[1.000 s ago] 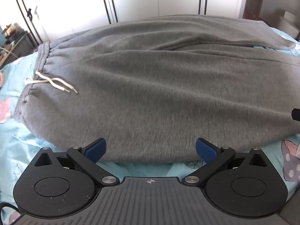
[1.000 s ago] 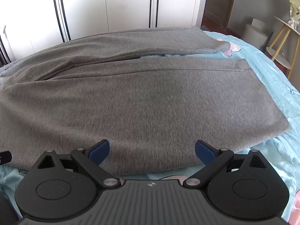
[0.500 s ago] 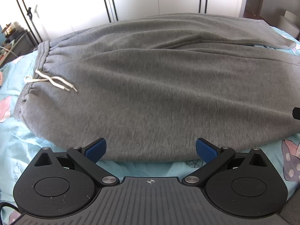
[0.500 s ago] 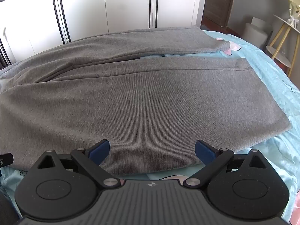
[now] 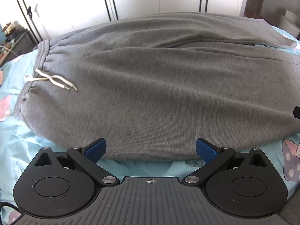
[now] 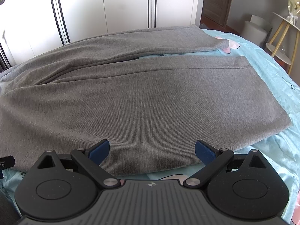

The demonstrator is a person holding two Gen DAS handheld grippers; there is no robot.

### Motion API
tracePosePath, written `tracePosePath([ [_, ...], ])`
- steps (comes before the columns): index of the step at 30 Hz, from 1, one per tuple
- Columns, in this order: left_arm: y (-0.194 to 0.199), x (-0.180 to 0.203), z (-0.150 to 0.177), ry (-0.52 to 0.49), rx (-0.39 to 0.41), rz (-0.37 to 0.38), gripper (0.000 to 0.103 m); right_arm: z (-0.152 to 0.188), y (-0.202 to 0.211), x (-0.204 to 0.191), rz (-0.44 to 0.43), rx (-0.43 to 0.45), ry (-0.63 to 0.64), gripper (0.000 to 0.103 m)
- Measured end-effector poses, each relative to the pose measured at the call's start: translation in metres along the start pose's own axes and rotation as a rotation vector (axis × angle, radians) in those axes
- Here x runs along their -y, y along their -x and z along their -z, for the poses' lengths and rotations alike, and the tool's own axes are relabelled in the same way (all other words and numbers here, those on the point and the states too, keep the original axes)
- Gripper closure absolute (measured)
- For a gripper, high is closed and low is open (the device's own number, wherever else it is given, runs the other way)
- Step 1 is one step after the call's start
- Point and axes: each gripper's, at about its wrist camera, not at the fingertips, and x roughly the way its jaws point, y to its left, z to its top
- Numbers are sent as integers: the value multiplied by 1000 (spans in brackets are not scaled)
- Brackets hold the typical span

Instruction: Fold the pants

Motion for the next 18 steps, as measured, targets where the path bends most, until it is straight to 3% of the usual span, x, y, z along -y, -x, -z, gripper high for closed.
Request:
tracePosePath([
  [18,-1,1,-1,1,-9,-1,0,-1,0,1,-3,-3,-10,5],
])
